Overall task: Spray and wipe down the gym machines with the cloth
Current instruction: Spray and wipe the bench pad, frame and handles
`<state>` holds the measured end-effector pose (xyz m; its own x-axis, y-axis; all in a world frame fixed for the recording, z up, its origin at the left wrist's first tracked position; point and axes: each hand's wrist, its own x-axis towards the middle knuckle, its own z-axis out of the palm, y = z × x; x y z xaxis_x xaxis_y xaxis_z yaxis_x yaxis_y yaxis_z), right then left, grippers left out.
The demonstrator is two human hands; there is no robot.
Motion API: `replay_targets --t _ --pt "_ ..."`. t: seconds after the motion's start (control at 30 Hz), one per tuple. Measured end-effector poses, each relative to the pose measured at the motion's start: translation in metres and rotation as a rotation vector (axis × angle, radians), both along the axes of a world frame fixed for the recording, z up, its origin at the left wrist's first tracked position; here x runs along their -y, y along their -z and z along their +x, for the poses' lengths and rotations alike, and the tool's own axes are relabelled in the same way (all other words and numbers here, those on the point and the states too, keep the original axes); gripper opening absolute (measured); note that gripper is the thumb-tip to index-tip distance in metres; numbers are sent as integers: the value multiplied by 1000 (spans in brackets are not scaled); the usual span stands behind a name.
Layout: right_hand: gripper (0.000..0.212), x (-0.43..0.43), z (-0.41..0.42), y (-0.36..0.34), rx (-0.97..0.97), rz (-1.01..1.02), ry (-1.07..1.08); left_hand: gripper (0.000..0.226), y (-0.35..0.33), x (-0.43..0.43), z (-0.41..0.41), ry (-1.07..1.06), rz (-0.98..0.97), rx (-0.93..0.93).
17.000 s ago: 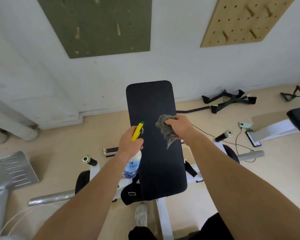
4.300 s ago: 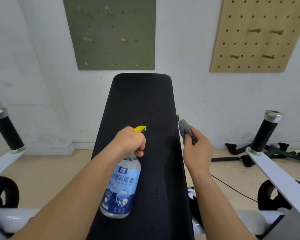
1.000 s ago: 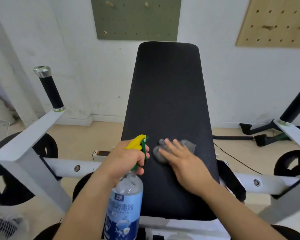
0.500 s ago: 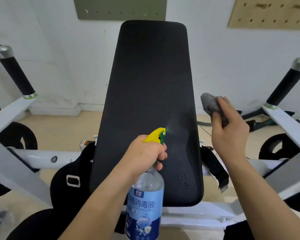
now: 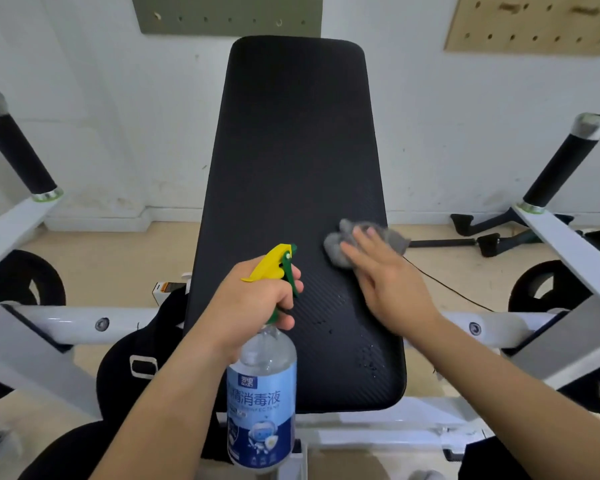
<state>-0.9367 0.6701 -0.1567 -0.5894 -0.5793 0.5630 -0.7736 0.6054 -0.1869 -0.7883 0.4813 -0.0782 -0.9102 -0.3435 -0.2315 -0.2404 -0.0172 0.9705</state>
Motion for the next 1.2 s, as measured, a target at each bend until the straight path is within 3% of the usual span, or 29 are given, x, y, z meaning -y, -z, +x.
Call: replay_targets --t 0.1,0.17,0.33,0.4,0.53,0.63,0.7,0.83,0.93,1.2 --pt "45 -24 59 34 -55 199 -243 30 0 7 1 -7 -15 1" --pt "45 -27 50 24 -100 287 -313 30 0 8 2 -1 -3 4" --pt "43 -1 -64 -38 82 73 121 29 0 -2 6 32 51 10" --pt "44 16 -65 -40 124 35 200 30 1 -4 9 32 83 12" --pt "47 14 23 9 -16 60 31 31 6 -2 8 17 123 -1" --pt "50 -13 83 37 -20 264 -239 31 7 0 6 -6 111 0" --pt "50 -23 71 31 -76 349 -319 32 7 -1 7 0 109 3" --pt "46 -15 10 -5 20 143 -28 32 6 -5 11 25 118 7" --pt "41 0 24 -1 64 24 120 32 7 -6 18 23 128 17" --pt "66 -38 145 71 1 109 -74 33 25 -17 43 27 133 81"
